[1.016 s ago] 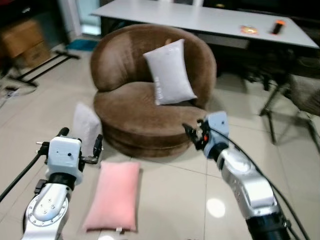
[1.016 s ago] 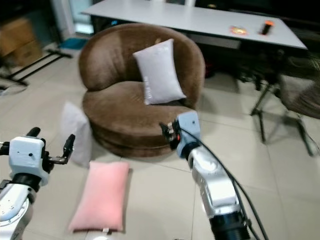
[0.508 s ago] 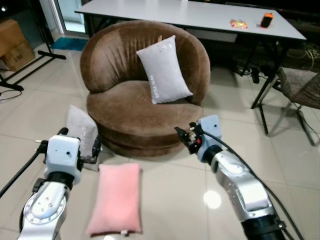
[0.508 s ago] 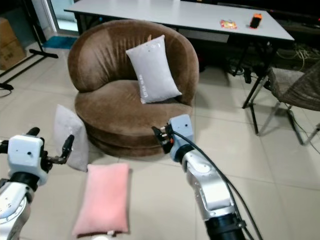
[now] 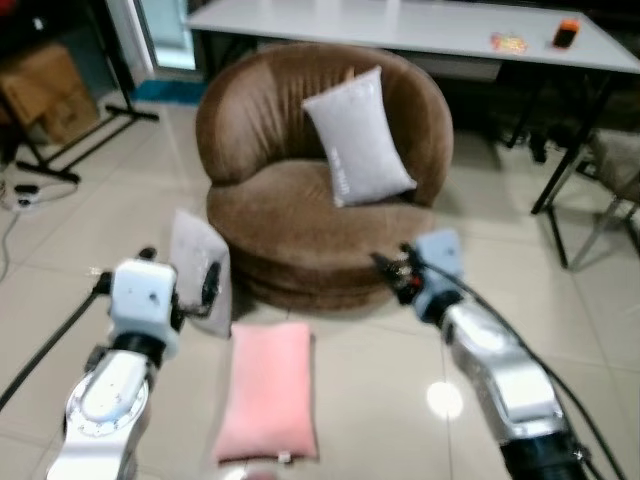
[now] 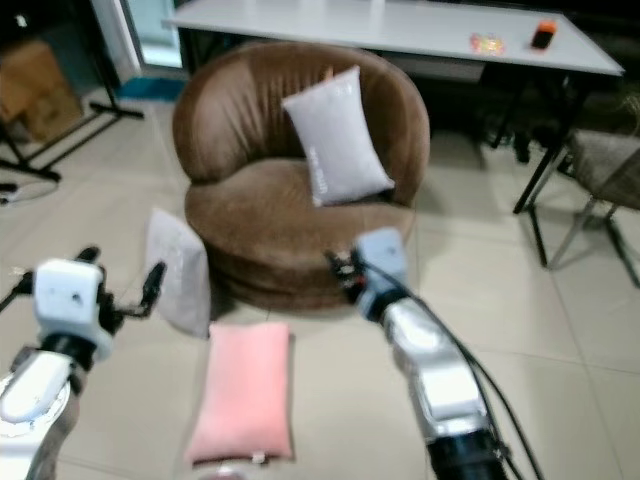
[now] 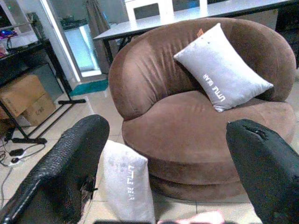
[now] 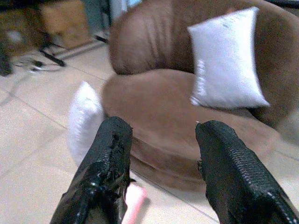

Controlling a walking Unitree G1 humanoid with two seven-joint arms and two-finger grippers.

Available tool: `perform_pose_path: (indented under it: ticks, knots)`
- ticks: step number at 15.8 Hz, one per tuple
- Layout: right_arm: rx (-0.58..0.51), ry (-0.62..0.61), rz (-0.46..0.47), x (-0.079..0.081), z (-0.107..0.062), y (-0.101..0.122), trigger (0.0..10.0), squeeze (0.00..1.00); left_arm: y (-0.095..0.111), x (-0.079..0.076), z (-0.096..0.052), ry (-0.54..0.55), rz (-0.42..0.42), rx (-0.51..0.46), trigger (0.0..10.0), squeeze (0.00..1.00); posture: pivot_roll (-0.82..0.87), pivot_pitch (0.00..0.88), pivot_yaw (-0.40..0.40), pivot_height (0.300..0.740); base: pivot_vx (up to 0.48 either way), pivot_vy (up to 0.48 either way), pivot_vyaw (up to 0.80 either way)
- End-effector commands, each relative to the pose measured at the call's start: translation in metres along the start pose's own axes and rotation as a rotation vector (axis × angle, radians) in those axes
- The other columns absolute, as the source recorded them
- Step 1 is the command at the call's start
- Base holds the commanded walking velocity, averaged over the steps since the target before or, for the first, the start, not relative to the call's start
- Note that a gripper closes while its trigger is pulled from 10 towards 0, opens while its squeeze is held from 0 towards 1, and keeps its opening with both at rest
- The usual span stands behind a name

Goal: Move the pillow to the sofa from floor

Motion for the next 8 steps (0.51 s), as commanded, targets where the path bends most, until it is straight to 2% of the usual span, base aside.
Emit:
perform_pose_path:
  ticks: [1, 3, 8]
  knots:
    - [-0.016, 0.023, -0.005, 0.0062, 0.002, 0.0055, 10.0, 0.0, -0.0004, 0.0039, 0.0007, 0.016, 0.006, 0.001, 10.0, 0.0, 0.06, 0.0, -0.012, 0.74, 0.0, 0.382, 0.0]
    - [-0.006, 0.027, -0.007, 0.0072, 0.0022, 0.003, 10.0, 0.0, -0.0013, 0.0038, -0.0003, 0.018, 0.007, 0.004, 10.0, 0.0, 0.06, 0.0, -0.018, 0.74, 0.0, 0.386, -0.52]
    - [-0.004, 0.039, -0.007, 0.0086, 0.0022, 0.0022, 10.0, 0.0, -0.0019, 0.0033, -0.0001, 0.018, 0.009, 0.002, 10.0, 0.0, 0.06, 0.0, -0.017, 0.74, 0.0, 0.385, -0.8]
Point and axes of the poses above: a point about 5 cm out from each wrist's last joint towards the gripper, its own z axis pointing out of the wrist towards the gripper, its own y axis along the axis of the wrist's last joint, x = y × z, the point moved 3 cm from there along z, pointing out of the wrist towards the gripper, and after that the axes turned 14 degrees about z, right-handed, at the moved point
